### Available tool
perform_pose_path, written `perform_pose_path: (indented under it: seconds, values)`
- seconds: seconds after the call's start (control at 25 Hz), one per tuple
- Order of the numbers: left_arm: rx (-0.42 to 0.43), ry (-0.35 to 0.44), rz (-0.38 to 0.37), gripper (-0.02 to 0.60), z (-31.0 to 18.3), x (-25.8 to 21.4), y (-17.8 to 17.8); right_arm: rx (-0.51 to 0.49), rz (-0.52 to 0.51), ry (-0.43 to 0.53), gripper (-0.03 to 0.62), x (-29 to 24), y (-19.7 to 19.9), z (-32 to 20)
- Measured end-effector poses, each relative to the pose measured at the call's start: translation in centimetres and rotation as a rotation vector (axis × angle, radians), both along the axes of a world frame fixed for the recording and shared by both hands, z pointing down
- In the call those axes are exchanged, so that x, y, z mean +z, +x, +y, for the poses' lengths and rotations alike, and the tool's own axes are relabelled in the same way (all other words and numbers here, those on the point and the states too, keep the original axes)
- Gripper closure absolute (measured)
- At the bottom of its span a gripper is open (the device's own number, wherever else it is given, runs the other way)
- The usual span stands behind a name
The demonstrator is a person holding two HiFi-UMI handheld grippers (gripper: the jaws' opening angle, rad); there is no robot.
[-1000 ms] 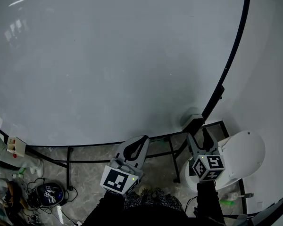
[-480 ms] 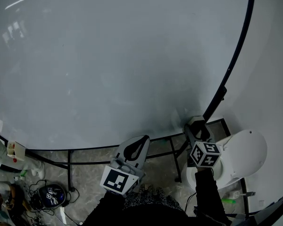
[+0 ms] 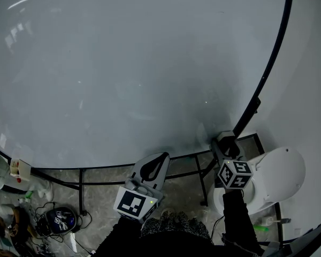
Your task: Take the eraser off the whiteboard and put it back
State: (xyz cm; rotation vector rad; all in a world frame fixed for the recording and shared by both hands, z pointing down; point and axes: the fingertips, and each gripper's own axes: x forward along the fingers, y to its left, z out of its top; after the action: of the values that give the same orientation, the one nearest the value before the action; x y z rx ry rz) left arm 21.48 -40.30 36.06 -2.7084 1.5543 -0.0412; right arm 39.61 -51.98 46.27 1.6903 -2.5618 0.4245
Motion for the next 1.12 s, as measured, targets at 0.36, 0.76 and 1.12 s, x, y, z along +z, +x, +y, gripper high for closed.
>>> perform_pose_path:
  seconds: [0.36, 0.76, 1.12]
  values:
    - [-0.019, 0.004, -0.002, 0.580, 1.0, -0.7, -0.1, -0.017, -0.049, 0.003, 0.327, -1.2, 0.0, 0.9]
    - [-0.027, 0.027, -0.033, 0.580, 3.6, -1.4, 0.3, -0.080, -0.068, 0.004, 0.327, -3.0, 0.3, 4.3]
    - [-0.070, 0.050, -0.015, 0.580, 7.8, -2.2, 1.1, -0.127, -0.038, 0.109, 0.327, -8.3, 1.9, 9.4]
